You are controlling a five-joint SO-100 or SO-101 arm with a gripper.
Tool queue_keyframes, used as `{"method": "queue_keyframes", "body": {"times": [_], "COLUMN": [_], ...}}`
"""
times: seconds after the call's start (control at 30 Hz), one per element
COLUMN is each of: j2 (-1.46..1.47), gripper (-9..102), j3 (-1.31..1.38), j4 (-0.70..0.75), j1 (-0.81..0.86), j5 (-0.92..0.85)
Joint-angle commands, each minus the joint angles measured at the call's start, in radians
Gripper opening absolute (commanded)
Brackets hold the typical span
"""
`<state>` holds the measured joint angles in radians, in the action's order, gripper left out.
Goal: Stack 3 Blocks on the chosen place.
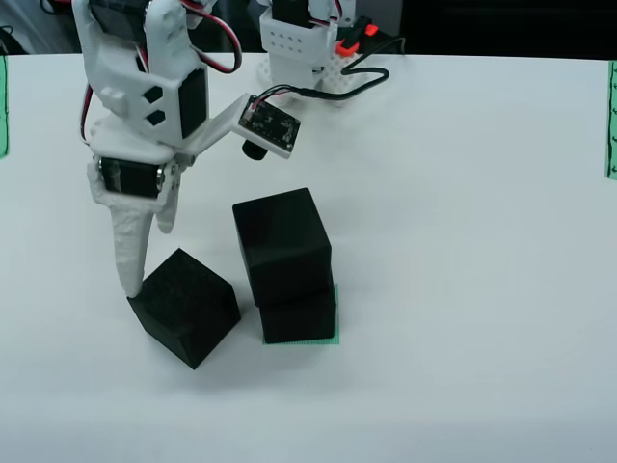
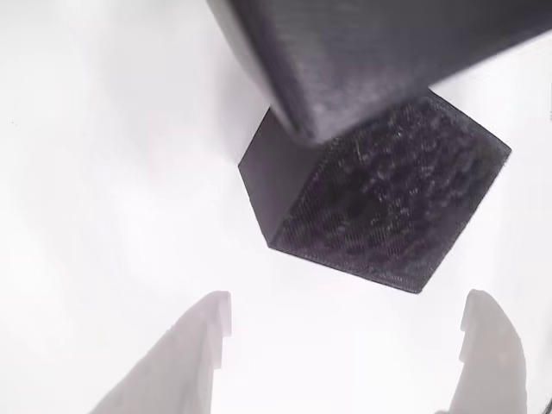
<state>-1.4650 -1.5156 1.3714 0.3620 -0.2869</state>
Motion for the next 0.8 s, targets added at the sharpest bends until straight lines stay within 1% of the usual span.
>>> {"method": "queue_keyframes", "body": {"times": [0.0, 0.2, 0.43, 0.6, 0.77], "j2": [-0.094, -0.077, -0.012, 0.008, 0.023], "gripper": [32, 32, 32, 32, 32], "j3": [-0.008, -0.006, 0.003, 0.009, 0.021], "j4": [0.014, -0.012, -0.041, -0.051, -0.067], "j1": [0.017, 0.015, -0.041, -0.080, -0.084], "j5": [0.054, 0.201, 0.348, 0.407, 0.439]}}
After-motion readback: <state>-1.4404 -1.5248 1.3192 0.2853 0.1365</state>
